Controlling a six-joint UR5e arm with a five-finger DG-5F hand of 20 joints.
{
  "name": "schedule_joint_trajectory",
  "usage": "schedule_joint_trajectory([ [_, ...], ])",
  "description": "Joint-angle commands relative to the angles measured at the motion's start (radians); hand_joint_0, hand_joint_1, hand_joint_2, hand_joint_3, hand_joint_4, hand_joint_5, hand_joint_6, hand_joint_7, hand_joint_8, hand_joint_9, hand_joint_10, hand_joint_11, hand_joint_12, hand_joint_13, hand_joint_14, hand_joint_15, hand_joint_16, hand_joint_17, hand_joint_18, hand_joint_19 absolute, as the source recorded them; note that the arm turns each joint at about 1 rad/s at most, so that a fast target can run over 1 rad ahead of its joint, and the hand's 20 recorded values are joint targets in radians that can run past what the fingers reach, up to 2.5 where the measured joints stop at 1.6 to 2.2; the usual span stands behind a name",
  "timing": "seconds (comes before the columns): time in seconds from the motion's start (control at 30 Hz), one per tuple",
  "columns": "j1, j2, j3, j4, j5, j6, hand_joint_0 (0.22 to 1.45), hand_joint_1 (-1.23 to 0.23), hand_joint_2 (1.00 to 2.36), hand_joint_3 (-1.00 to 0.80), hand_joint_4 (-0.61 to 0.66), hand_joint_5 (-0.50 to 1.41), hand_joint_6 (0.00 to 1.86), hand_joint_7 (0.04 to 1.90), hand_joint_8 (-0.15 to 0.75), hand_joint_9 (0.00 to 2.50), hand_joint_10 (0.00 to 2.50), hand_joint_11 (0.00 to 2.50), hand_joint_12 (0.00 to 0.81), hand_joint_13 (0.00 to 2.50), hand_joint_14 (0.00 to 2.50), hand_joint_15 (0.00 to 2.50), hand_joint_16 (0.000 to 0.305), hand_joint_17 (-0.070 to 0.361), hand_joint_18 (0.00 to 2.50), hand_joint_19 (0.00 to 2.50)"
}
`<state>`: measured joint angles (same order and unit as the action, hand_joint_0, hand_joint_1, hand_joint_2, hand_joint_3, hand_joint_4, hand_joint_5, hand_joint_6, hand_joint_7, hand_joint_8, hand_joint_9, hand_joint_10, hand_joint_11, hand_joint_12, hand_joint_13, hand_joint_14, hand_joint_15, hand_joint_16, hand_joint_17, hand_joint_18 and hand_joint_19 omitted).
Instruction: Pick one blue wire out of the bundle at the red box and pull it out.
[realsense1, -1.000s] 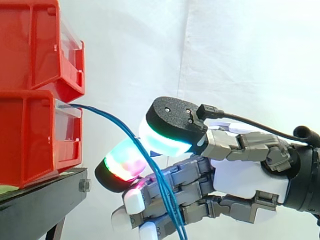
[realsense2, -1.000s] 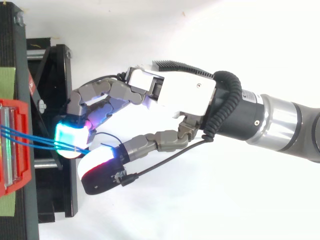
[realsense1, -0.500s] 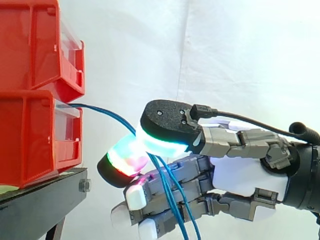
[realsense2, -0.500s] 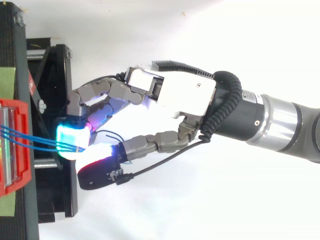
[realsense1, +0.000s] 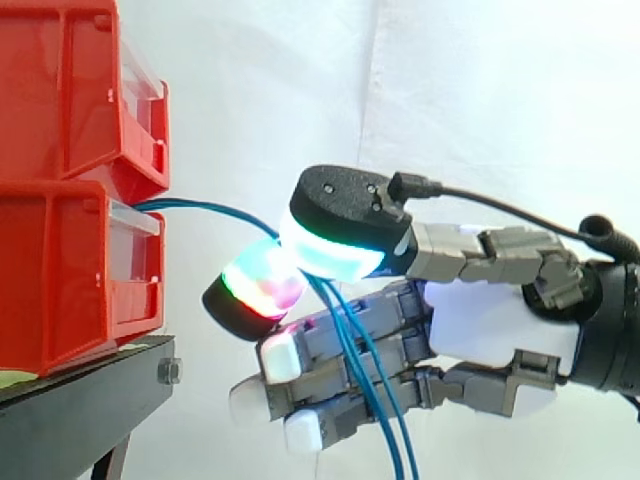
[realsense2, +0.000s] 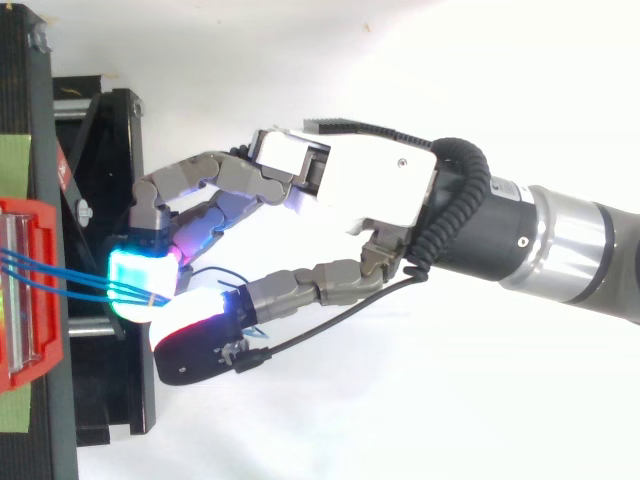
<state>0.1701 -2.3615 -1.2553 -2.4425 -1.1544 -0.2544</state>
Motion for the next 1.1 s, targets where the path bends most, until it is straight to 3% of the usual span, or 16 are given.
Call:
schedule_joint_trajectory([
  [0.0,0.002,0.039,0.000,-0.073,-0.001,0.015,0.69,-0.84,1.01,-0.33,0.15,-0.18,0.91,1.15,0.387,0.85,0.02,0.62,0.449,0.81,0.01,0.39,0.057,0.127,0.81,0.40],
  [0.27,-0.003,0.045,0.008,-0.104,0.001,0.007,0.75,-0.91,1.01,-0.37,0.19,-0.20,0.92,1.17,0.392,0.80,0.01,0.64,0.448,0.80,0.01,0.37,0.056,0.126,0.81,0.37],
  [0.47,-0.003,0.045,0.008,-0.104,0.002,0.010,0.79,-0.92,1.00,-0.44,0.25,-0.21,0.92,1.06,0.388,0.79,0.02,0.65,0.446,0.80,0.02,0.38,0.056,0.126,0.81,0.38],
  [0.57,-0.004,0.045,0.008,-0.104,-0.001,0.012,0.72,-0.90,1.00,-0.50,0.31,-0.20,0.91,1.07,0.393,0.82,0.02,0.65,0.449,0.80,0.01,0.38,0.056,0.126,0.82,0.38],
  [0.73,-0.006,0.045,0.010,-0.104,0.001,0.014,0.61,-0.74,1.00,-0.50,0.28,-0.17,0.89,1.12,0.392,0.85,0.02,0.65,0.455,0.81,0.01,0.39,0.056,0.126,0.82,0.44],
  [0.97,-0.006,0.045,0.010,-0.104,0.002,0.014,0.59,-0.68,1.01,-0.38,0.26,-0.16,0.89,1.17,0.395,0.87,0.01,0.62,0.462,0.82,0.02,0.40,0.056,0.127,0.83,0.46],
  [1.07,-0.006,0.045,0.010,-0.104,0.002,0.014,0.61,-0.72,1.01,-0.34,0.26,-0.16,0.90,1.21,0.400,0.88,0.02,0.64,0.464,0.82,0.01,0.40,0.056,0.127,0.83,0.45],
])
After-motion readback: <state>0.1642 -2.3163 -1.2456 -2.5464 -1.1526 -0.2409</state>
